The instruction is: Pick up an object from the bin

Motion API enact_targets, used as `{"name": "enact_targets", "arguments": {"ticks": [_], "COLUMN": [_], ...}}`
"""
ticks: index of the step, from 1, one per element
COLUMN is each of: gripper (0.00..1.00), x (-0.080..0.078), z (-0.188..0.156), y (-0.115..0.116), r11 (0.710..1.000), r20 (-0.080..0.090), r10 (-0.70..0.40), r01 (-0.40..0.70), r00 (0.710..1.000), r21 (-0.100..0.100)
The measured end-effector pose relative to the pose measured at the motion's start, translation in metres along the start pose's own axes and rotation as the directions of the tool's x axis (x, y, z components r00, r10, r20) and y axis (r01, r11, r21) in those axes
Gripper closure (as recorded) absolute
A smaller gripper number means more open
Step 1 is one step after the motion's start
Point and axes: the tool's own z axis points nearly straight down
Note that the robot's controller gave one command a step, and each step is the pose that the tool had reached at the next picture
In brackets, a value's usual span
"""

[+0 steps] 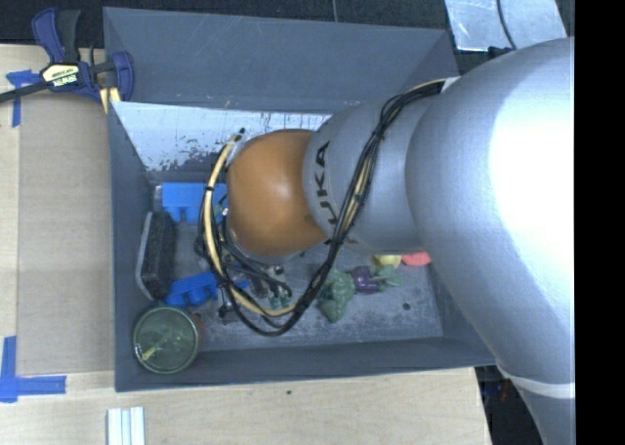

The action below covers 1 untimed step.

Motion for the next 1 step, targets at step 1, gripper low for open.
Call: {"name": "enact_targets", "arguments": {"ticks": [1], "gripper": [1.0], "x": [0.0007], "z": [-0.0124], "y": [-0.0002], "r11": [1.0], "r20": [-0.001], "r10": [0.0], "r01": [0.0], "r00": [1.0], "r21": [0.0]}}
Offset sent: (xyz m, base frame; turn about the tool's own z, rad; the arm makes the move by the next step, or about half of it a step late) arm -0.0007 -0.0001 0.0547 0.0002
